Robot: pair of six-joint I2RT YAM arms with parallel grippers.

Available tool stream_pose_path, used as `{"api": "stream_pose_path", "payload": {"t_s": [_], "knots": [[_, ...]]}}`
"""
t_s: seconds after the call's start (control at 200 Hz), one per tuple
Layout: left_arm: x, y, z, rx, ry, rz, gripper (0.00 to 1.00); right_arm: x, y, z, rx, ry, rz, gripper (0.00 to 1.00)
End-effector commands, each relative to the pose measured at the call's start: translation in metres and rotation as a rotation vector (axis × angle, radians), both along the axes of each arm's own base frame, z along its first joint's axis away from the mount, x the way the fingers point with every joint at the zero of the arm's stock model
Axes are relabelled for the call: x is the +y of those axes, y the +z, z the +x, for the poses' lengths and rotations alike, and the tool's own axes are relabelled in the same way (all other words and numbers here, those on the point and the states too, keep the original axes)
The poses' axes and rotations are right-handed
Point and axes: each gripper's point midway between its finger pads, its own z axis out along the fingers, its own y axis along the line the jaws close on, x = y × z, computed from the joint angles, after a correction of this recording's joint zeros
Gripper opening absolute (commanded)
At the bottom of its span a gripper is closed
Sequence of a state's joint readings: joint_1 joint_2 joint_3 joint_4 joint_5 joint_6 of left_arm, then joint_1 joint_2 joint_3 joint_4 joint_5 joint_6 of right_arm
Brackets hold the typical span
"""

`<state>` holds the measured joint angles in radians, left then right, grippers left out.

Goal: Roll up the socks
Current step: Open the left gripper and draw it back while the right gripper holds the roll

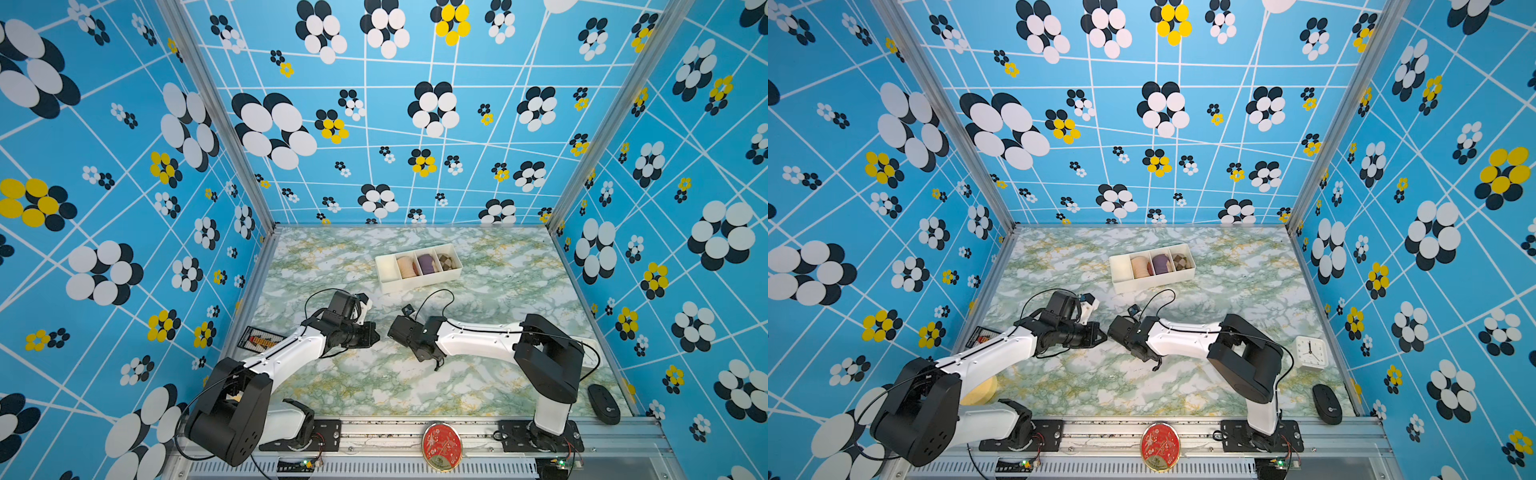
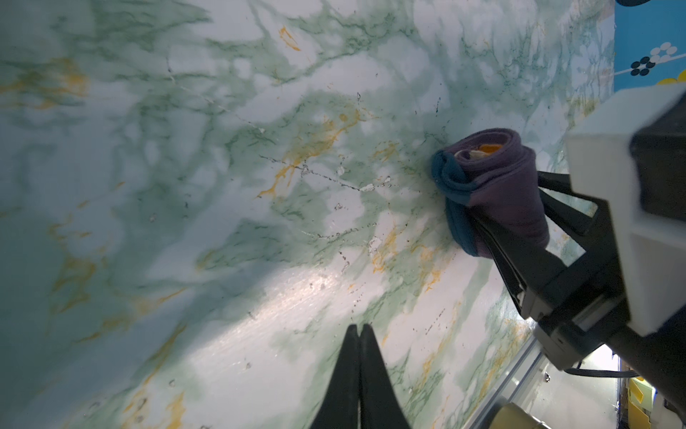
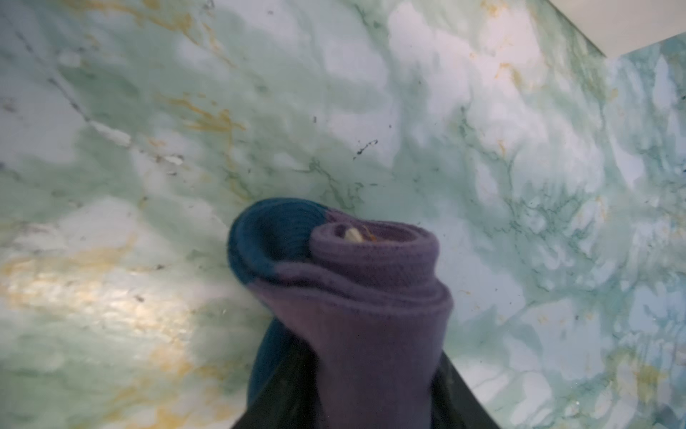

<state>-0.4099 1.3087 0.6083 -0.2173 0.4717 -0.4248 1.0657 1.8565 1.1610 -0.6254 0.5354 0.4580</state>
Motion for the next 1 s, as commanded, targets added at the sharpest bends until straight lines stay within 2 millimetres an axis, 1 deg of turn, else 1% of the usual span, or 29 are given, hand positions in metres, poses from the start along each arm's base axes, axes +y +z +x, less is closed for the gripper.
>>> {"api": "stream_pose_path", "payload": {"t_s": [0.0,0.24,0.32,0.46,0.73,0.905,0.995], "knots": [[0.002,-0.003,-0.005,0.017,-0.011,-0.006,0.06,0.003,-0.013,-0.016,0.081,0.011,0.040,0.49],[-0.002,-0.002,-0.001,0.014,-0.010,-0.020,0.06,0.007,-0.008,-0.016,0.071,0.018,0.079,0.51],[-0.006,0.002,0.001,0.006,-0.013,-0.032,0.06,0.007,-0.004,-0.015,0.059,0.016,0.090,0.52],[-0.015,0.008,0.007,-0.011,-0.029,-0.040,0.06,0.012,0.002,-0.015,0.058,0.025,0.130,0.52],[-0.025,0.005,0.008,-0.005,-0.048,-0.044,0.06,0.013,0.011,-0.015,0.043,0.032,0.165,0.53],[-0.040,0.013,0.007,-0.027,-0.072,-0.064,0.06,0.017,0.016,-0.016,0.041,0.040,0.191,0.53],[-0.047,0.013,0.006,-0.029,-0.089,-0.062,0.06,0.021,0.019,-0.017,0.047,0.048,0.215,0.53]]}}
